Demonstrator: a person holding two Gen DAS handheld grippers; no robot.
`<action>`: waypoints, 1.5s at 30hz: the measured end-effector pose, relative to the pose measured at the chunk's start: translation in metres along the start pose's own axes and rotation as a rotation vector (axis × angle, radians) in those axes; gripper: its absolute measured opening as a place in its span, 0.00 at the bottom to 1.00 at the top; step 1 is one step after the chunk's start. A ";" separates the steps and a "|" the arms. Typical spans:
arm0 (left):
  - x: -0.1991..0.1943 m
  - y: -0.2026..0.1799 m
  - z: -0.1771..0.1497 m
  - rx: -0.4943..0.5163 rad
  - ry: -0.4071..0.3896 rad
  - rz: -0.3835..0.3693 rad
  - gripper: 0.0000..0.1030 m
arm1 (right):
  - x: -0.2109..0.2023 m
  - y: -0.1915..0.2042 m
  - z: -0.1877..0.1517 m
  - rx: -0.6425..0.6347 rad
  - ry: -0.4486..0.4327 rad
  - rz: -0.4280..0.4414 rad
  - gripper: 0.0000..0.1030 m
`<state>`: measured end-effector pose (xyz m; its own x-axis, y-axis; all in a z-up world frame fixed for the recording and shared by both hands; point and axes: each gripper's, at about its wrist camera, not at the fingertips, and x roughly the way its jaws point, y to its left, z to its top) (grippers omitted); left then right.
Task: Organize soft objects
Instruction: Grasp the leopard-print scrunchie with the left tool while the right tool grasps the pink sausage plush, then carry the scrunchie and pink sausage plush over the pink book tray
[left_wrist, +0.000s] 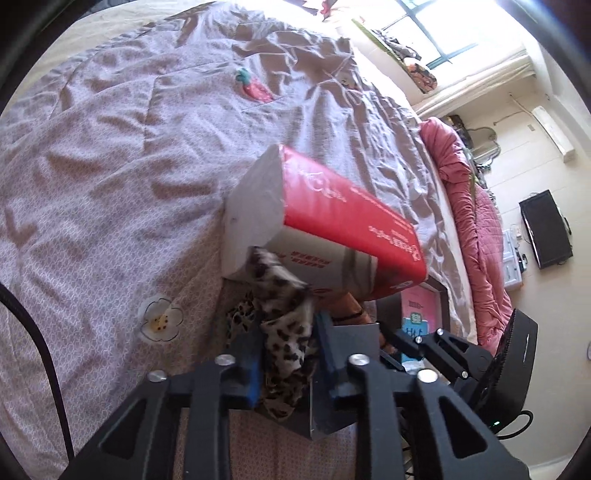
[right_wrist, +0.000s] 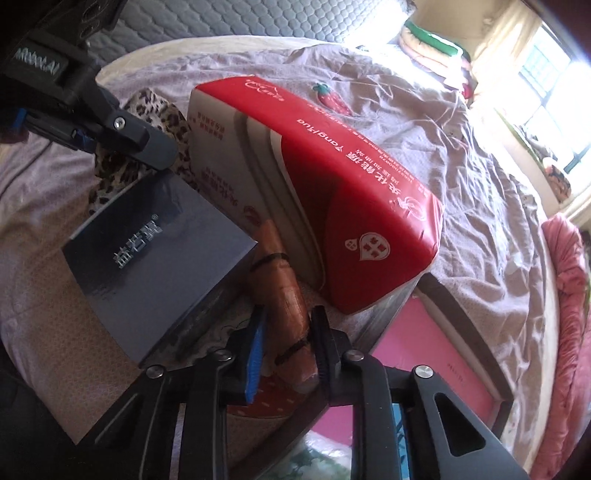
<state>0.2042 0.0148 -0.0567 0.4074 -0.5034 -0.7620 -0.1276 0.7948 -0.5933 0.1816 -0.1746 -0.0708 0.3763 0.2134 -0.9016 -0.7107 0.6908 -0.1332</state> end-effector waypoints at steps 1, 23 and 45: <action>-0.002 -0.001 0.000 0.006 -0.008 -0.008 0.12 | -0.004 -0.003 -0.002 0.043 -0.016 0.018 0.17; -0.080 -0.091 -0.048 0.304 -0.157 0.027 0.10 | -0.153 -0.046 -0.050 0.533 -0.337 0.045 0.16; -0.063 -0.208 -0.111 0.526 -0.107 -0.010 0.10 | -0.238 -0.089 -0.165 0.758 -0.423 -0.092 0.16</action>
<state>0.1045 -0.1568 0.0860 0.4999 -0.4962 -0.7098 0.3360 0.8665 -0.3692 0.0573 -0.4014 0.0874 0.7089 0.2687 -0.6521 -0.1360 0.9593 0.2474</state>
